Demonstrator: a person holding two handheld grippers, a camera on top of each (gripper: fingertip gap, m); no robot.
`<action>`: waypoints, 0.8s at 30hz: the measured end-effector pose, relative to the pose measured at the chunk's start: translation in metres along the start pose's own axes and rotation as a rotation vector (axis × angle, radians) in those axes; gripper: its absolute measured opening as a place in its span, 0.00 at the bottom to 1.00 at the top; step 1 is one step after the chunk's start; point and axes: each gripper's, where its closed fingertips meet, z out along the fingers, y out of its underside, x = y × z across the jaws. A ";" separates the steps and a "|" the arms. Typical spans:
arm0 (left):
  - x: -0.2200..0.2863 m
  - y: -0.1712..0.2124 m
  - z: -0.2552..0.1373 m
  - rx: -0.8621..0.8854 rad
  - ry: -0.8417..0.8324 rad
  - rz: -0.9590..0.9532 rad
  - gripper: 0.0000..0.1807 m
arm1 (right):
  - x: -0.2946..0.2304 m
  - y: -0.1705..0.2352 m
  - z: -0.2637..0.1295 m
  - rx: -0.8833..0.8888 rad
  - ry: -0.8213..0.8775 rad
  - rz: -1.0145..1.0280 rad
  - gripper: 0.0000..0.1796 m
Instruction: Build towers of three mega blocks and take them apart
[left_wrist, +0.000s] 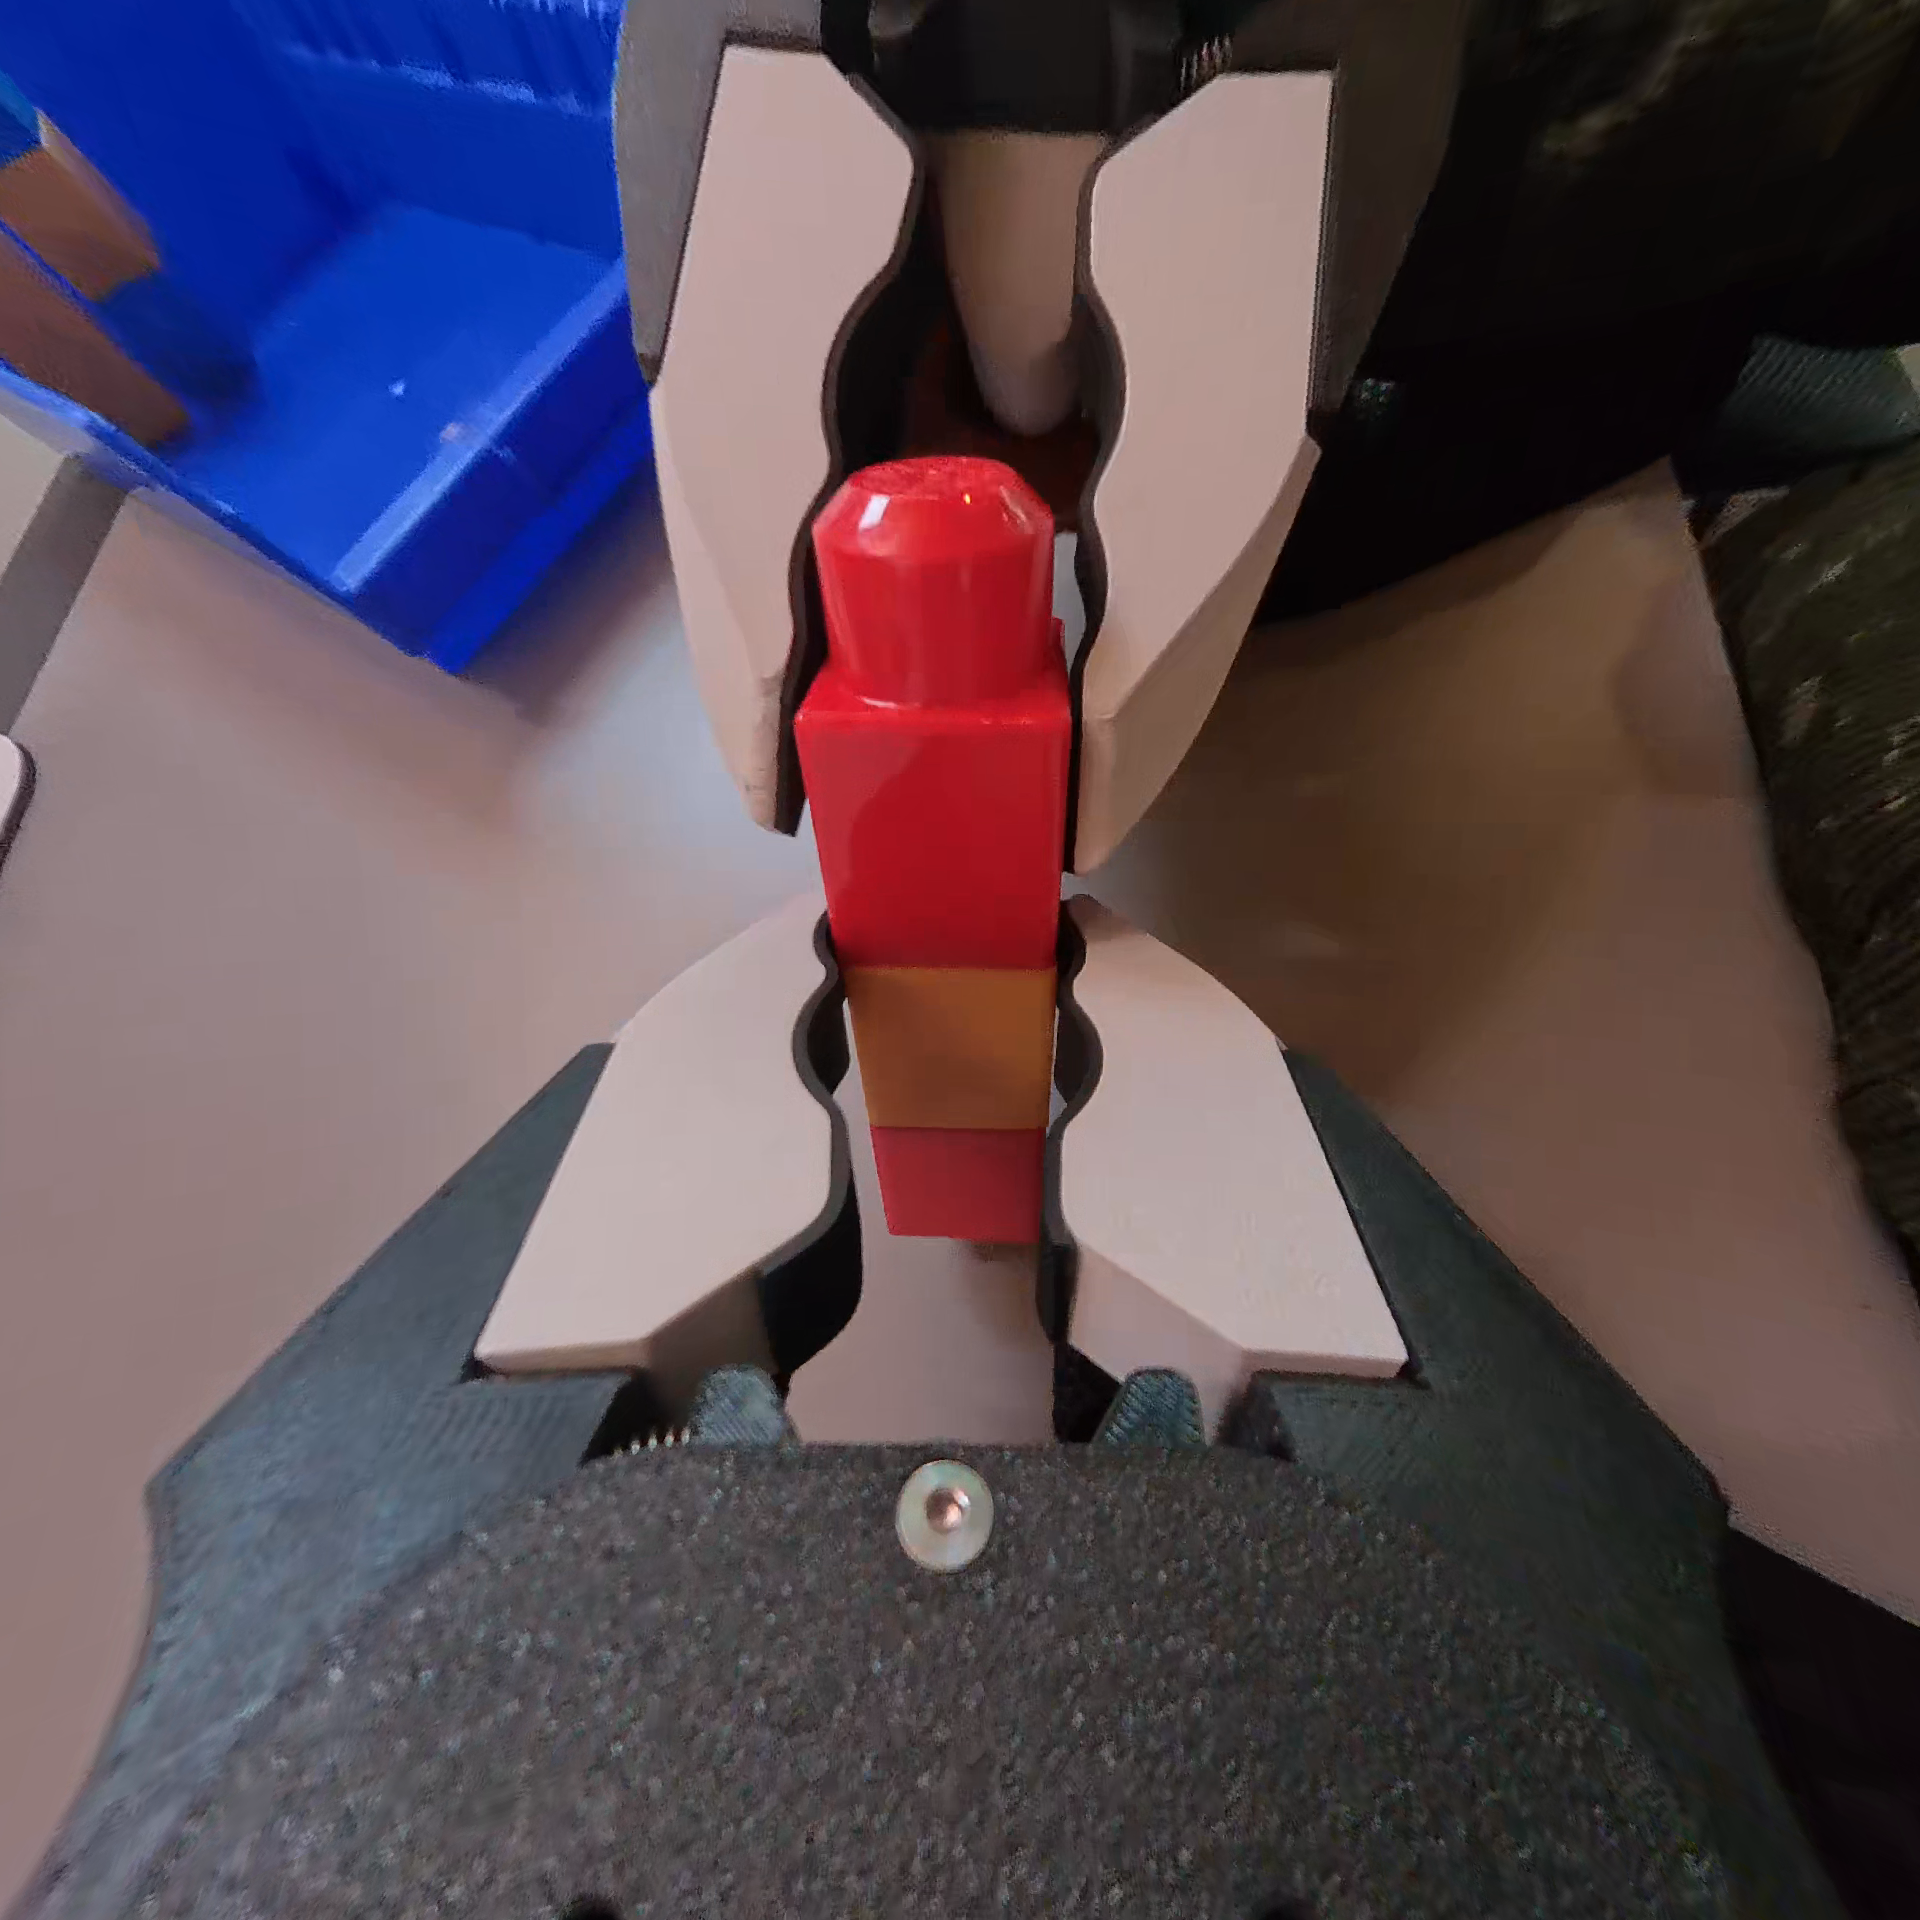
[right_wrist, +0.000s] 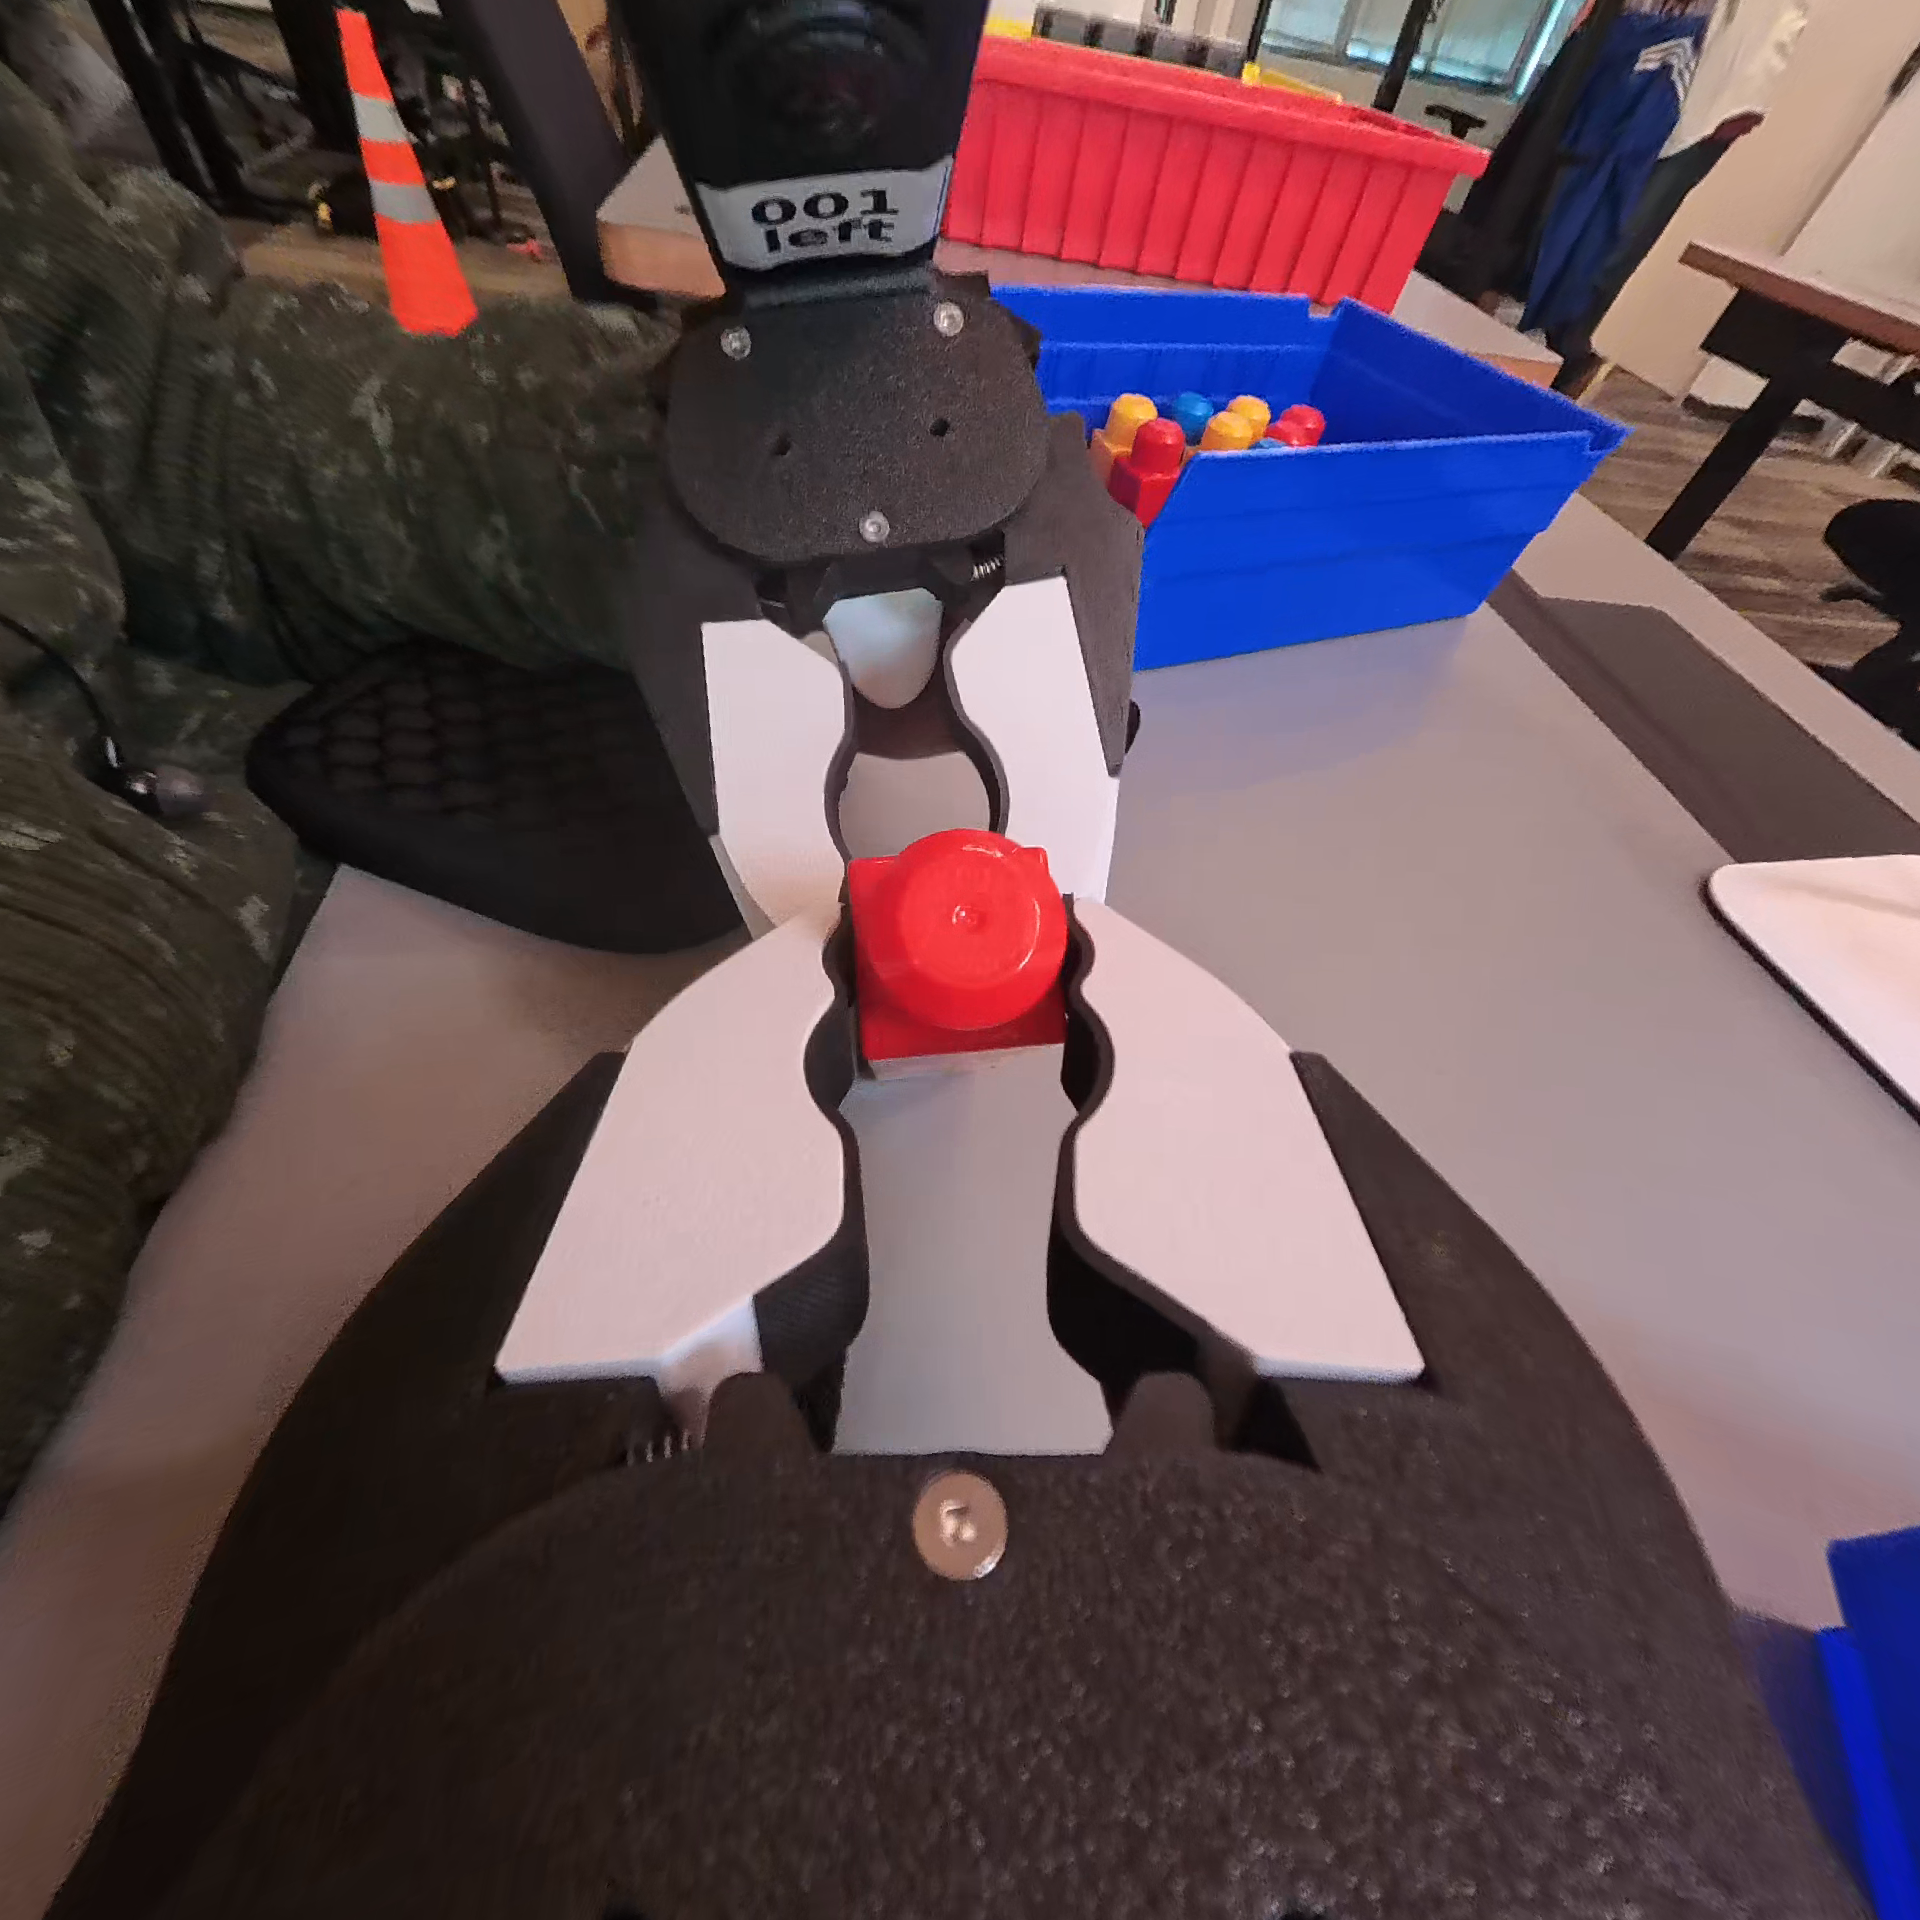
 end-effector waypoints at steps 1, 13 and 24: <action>0.000 -0.004 -0.002 0.030 0.001 0.006 0.20 | 0.000 -0.003 -0.002 0.019 0.002 -0.002 0.20; 0.007 -0.008 -0.011 0.088 0.084 -0.041 0.20 | -0.002 -0.025 -0.018 0.186 -0.069 0.057 0.20; -0.002 0.006 -0.007 0.024 0.029 -0.034 0.20 | 0.007 -0.022 -0.019 0.143 -0.033 0.108 0.25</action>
